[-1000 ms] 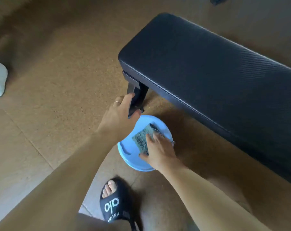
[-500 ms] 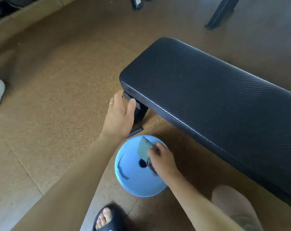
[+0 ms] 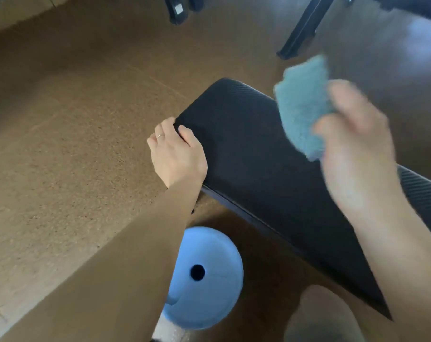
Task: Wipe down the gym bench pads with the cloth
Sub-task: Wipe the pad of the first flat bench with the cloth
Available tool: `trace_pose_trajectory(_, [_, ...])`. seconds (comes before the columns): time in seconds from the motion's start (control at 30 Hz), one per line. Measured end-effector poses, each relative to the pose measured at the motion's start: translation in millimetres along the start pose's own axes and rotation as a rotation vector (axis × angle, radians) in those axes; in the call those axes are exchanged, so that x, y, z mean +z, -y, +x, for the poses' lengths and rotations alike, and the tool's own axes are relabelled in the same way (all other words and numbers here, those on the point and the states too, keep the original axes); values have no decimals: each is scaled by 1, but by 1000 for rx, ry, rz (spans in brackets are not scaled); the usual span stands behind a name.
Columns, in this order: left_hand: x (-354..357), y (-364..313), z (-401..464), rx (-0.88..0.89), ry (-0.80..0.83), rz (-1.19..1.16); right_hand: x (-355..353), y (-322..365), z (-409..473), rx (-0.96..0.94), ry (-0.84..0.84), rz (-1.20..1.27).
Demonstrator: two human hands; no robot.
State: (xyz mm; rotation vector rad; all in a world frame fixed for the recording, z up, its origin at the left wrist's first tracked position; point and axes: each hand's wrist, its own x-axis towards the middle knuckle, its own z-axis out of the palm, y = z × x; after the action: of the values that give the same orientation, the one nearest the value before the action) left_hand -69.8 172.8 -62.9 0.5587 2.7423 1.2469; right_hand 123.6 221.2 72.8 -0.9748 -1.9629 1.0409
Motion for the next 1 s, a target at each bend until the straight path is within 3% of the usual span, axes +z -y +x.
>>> trace_pose_trajectory(0.07, [1,4,1,-3,-3,-27,20,-25,7,-134,235,-421])
trace_pose_trajectory(0.13, [1,6,2,5,-9,-45,40,-54,3,-171,453,-617])
trace_pose_trajectory(0.3, [4,8,2,14,-56,-70,75,-92,-5,-228,553,-802])
trace_pose_trajectory(0.67, [6,13,3,32,-82,-78,126,-88,105,-181,704,-763])
trace_pose_trajectory(0.9, [4,13,3,3,-71,-105,36,-93,-38,-332,732,-755])
trace_pose_trajectory(1.0, [3,11,3,5,-65,-99,21,-97,-55,-322,744,-793])
